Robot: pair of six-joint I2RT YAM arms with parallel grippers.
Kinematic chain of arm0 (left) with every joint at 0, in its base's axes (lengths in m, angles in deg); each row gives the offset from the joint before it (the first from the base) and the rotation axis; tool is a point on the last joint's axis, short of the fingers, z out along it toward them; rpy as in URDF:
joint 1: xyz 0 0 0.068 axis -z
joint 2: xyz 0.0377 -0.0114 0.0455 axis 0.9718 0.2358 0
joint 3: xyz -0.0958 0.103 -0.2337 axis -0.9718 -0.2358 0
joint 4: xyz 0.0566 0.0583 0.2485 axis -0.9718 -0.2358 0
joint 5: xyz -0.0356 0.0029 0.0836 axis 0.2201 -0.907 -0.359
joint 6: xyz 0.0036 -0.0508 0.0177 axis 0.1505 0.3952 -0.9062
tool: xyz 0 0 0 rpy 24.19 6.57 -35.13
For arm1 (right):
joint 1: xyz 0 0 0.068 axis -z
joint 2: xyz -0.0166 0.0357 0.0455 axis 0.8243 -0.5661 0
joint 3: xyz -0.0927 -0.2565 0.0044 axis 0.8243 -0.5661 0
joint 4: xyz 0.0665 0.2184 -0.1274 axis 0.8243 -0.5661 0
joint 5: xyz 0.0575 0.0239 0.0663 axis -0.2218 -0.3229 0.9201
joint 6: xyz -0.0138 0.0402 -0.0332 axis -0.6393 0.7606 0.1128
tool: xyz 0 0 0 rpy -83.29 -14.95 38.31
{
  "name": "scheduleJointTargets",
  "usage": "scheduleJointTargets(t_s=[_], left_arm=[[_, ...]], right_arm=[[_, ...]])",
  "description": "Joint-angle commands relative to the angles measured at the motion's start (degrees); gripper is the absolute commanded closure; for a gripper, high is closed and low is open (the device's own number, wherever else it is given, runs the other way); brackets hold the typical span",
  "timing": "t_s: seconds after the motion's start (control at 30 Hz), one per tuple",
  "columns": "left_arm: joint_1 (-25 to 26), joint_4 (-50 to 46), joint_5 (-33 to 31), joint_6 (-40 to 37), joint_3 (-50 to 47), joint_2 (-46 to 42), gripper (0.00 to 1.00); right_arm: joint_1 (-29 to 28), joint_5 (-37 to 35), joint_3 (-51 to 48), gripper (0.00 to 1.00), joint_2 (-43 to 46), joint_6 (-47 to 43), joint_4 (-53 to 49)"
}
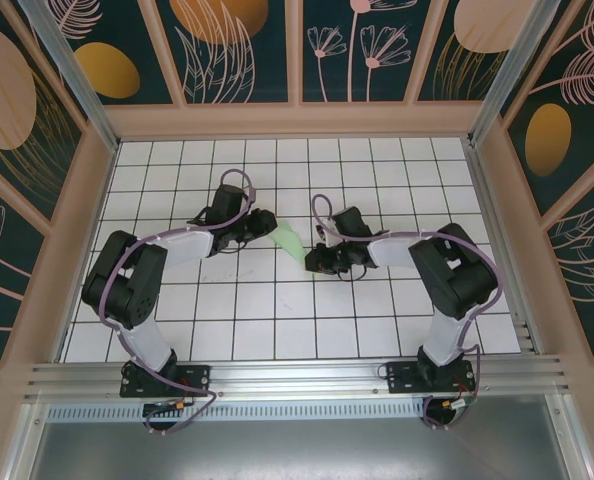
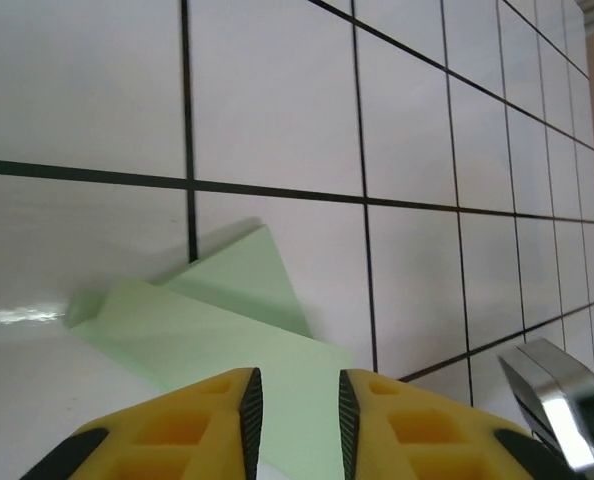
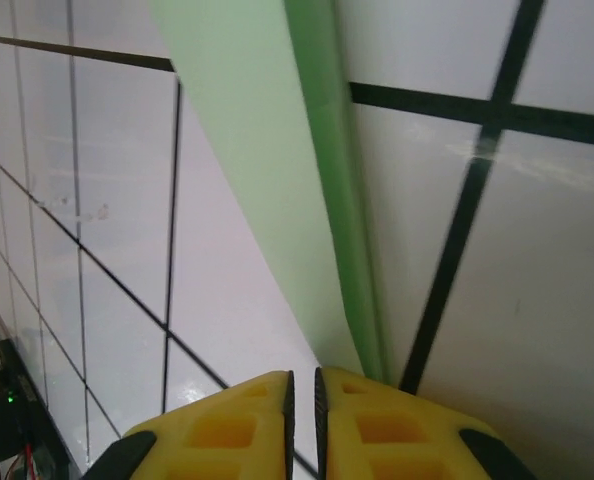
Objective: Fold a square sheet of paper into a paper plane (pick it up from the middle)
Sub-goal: Fold the wing for the fifth time at the center of the table, then move a paper plane to the center of the table.
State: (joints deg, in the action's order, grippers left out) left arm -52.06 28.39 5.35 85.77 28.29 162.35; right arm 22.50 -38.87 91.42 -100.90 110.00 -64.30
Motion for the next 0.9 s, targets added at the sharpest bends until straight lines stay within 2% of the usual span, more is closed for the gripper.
scheduleJointTargets(t_s=[0.0,0.13,0.2,0.3,0.53,0.67,0.87], left_arm=[[-0.4,-1.3,-5.0,2.0,-1.8,-4.3,0.64],[-0.4,-1.3,-5.6,3.1,-3.6,-7.1,0.57],[-0.3,-1.1,-5.1,3.8,-4.3,-7.7,0.53],[-0.2,-1.6,-5.4,4.3,-4.8,-7.9,0.49],[-0.2,-2.2,-6.3,5.4,-6.1,-7.7,0.41],[-0.2,-2.0,-6.1,5.8,-6.4,-7.6,0.39],[-0.2,-1.1,-4.0,7.0,-6.7,-7.8,0.38]], right_arm=[[-0.6,-0.3,2.2,0.77,6.2,2.6,0.9],[-0.3,-9.9,1.4,0.63,10.0,2.8,-0.2],[-0.1,-13.6,1.4,0.59,9.8,2.8,-0.6],[-0.1,-15.5,3.2,0.56,6.8,2.6,-1.4],[-0.6,-10.6,8.6,0.57,-0.9,0.9,-1.6],[-1.2,-6.1,10.0,0.65,-3.2,-0.3,-1.4],[-3.0,-2.1,10.7,0.69,-4.1,-2.5,-1.9]])
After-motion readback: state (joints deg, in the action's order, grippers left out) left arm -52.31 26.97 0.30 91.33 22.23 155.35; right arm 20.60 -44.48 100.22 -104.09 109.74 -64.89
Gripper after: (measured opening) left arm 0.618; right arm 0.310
